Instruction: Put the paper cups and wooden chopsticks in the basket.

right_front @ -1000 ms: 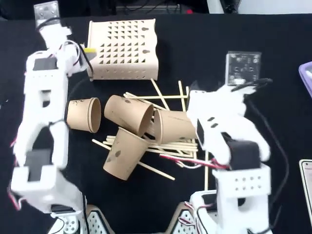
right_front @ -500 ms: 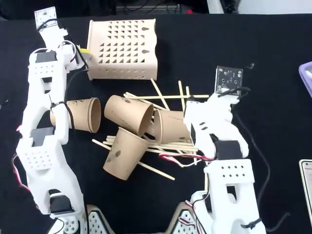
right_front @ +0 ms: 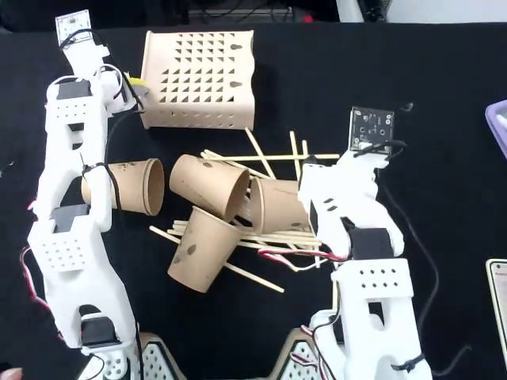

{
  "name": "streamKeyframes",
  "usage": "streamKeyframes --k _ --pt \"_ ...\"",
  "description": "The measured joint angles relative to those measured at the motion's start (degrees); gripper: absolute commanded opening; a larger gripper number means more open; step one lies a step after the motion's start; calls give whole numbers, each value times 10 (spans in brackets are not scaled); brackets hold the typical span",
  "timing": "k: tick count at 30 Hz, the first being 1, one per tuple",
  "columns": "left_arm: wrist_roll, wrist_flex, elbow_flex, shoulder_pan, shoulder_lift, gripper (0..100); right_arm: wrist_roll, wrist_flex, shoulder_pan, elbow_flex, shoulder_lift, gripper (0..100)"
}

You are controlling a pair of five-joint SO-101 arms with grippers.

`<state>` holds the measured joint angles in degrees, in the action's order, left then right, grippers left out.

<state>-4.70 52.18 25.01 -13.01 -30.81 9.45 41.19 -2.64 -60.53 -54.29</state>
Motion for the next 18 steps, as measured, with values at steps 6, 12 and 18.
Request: streamKeyframes --k 6,12,18 --pt "2 53 104 19 -6 310 0 0 0 0 0 209" --pt "1 33 179 18 -45 310 0 0 0 0 0 209" --pt "-4 10 206 17 -142 310 0 0 0 0 0 209"
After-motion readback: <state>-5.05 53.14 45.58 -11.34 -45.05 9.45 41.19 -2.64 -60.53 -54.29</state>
